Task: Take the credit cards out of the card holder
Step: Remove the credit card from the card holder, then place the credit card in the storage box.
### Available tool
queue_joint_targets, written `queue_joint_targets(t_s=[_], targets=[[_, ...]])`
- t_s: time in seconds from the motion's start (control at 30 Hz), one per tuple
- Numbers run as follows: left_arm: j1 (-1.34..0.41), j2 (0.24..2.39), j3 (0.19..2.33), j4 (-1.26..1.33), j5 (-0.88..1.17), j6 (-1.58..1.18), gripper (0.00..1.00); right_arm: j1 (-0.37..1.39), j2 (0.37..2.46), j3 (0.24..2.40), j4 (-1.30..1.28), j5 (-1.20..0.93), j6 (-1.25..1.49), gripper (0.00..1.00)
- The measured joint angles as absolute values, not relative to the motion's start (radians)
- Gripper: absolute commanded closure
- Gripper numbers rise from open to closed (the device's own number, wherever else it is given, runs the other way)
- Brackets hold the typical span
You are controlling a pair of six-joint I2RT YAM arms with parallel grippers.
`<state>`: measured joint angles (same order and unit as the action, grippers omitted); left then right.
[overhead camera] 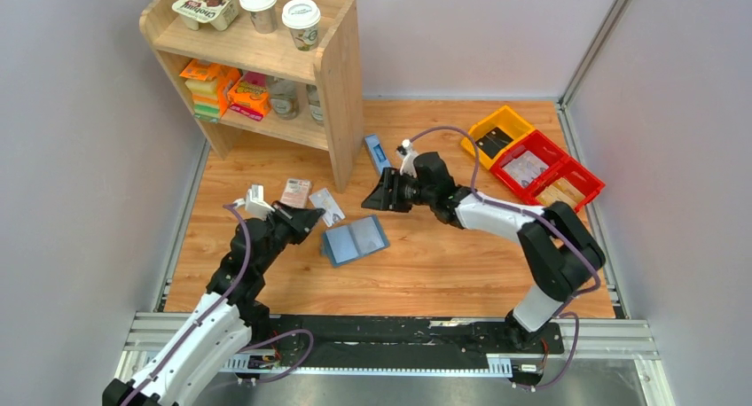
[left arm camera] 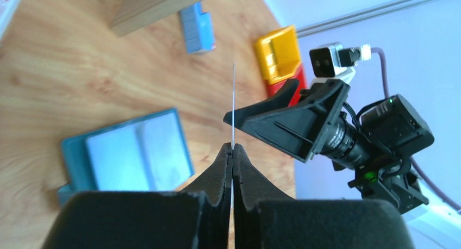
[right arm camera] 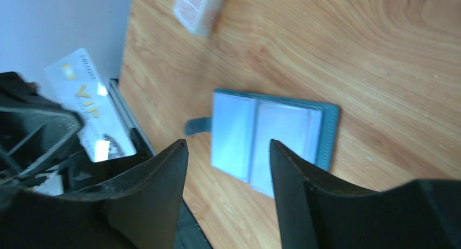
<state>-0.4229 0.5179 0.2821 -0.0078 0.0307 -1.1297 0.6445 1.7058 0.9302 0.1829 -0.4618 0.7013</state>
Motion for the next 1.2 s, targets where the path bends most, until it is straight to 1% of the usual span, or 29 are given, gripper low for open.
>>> queue_joint_targets(t_s=[0.17,0.33,0.5,0.73,0.9,1.03,1.13,1.2], targets=[[-0.423,0.556,0.266,0.187,0.017,-1.201,1.0,0.645,1.538,0.905,0.233,-0.437,0.779,0.29],[-0.427,0.666,0.261,0.388,0.009,-1.298,1.0,0.668,1.39,0.781,0.409,-0.387,0.917,0.26],[-0.481,0.73,0.264,0.506,-0.073,-1.362,1.0,0.732,1.371,0.719,0.53,-0.326,1.004,0.26],[-0.571,0.779,0.321,0.588,-0.179,-1.383,1.0,0.772,1.401,0.742,0.654,-0.29,1.058,0.29],[-0.594,0.816,0.334,0.645,-0.223,-1.401,1.0,0.772,1.458,0.792,0.701,-0.288,1.078,0.38],[-0.611,0.834,0.334,0.669,-0.243,-1.408,1.0,0.772,1.477,0.817,0.718,-0.289,1.084,0.48],[-0.62,0.85,0.335,0.692,-0.249,-1.412,1.0,0.772,1.491,0.839,0.728,-0.289,1.084,0.6],[-0.626,0.863,0.335,0.707,-0.256,-1.416,1.0,0.772,1.5,0.85,0.738,-0.289,1.084,0.71]])
